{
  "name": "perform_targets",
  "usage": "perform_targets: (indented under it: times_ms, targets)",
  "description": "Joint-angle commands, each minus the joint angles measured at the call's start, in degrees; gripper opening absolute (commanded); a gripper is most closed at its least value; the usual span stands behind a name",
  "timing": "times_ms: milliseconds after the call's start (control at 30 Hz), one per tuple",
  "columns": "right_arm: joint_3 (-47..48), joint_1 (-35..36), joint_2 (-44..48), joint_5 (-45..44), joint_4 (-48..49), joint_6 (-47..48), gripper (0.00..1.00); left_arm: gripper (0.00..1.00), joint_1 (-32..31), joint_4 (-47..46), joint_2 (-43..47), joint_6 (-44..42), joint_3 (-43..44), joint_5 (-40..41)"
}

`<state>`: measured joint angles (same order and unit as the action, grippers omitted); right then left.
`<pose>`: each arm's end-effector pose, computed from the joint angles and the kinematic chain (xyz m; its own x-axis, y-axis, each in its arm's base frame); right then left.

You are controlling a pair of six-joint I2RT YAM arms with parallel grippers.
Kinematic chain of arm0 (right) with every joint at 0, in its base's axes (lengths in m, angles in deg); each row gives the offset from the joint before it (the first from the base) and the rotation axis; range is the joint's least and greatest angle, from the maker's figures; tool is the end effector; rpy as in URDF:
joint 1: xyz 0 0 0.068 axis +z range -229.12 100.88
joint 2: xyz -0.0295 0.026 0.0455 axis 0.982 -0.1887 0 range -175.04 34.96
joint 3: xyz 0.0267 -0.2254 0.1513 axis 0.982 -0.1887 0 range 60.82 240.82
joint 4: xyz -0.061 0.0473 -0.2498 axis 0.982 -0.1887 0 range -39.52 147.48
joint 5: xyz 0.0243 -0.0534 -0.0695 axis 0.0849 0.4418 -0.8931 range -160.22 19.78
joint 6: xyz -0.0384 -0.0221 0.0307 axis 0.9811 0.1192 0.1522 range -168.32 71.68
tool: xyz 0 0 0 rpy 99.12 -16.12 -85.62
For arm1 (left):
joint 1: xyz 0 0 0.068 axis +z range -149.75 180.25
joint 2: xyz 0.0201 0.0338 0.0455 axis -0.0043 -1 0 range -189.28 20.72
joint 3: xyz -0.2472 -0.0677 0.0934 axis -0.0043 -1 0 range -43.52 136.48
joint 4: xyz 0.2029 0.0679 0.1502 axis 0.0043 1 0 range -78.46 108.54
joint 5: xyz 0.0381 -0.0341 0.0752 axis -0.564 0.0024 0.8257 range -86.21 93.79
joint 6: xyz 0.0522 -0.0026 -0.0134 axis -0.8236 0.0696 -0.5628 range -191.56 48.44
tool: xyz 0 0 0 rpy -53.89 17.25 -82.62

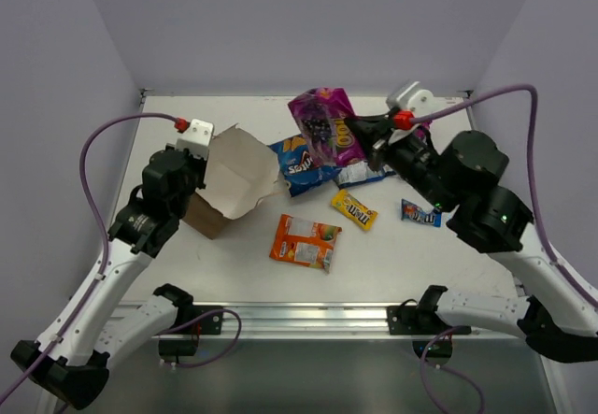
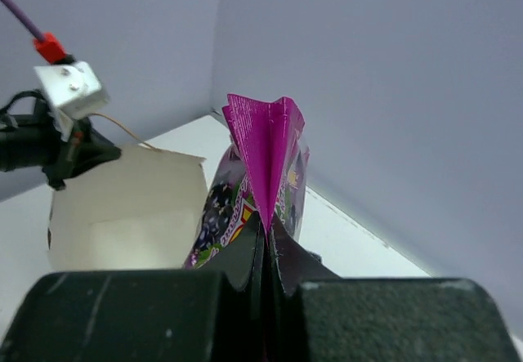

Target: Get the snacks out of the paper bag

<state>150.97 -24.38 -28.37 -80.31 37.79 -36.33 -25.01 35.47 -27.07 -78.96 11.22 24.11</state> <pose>0.1213 0.1609 0.5271 0.2162 -0.0486 -0.9751 -0.6733 0.7159 -0.1849 0.1692 -0.0662 0.3668 -0.2491 0.2511 -0.9354 0.1329 0.9655 0.2238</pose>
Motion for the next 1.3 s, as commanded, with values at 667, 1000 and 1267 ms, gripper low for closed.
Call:
perform_targets:
  times_ms: [667,1000,1267]
  targets:
    - [-10.1,-10.53,-19.88,27.83,5.97,-8.47,0.0,0.0,20.15,-1.68,-12.06,15.22,9.51,2.8]
    - [-2.79,-10.53,-37.73,25.48,7.21,-1.19,0.0,0.0,21.83,-3.88,-11.01,16.1,7.66,1.31]
    - [-2.08,-10.18,-40.21,12.89,8.61,-4.86,0.0,0.0,22.09,-4.32,-11.01,16.54,7.57,1.31]
